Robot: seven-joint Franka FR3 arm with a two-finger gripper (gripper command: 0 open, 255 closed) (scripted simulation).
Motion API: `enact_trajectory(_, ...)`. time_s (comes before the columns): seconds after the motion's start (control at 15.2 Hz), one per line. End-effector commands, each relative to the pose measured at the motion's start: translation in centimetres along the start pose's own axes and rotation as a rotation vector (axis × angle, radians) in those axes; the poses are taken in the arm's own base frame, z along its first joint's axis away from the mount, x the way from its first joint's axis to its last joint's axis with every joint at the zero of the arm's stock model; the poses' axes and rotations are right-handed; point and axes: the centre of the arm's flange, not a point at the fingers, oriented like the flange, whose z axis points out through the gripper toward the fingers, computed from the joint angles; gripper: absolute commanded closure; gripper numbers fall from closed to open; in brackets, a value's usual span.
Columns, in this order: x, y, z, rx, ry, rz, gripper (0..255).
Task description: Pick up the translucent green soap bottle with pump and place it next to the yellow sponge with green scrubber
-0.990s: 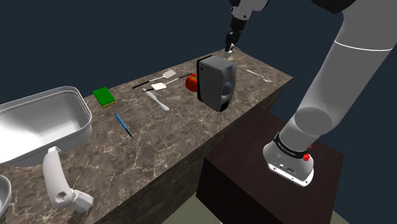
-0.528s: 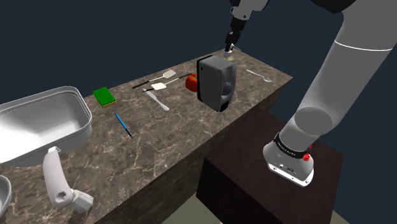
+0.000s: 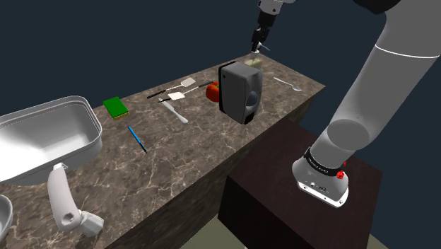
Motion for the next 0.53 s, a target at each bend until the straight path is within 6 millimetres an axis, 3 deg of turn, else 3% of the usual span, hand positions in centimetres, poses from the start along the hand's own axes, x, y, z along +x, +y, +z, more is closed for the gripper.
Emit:
enact_trajectory(0.0, 0.2, -0.1, -1.0, 0.000, 0.000, 0.000, 255)
enact_trajectory(0.46, 0.5, -0.6, -4.7, 0.000, 0.000, 0.000, 255)
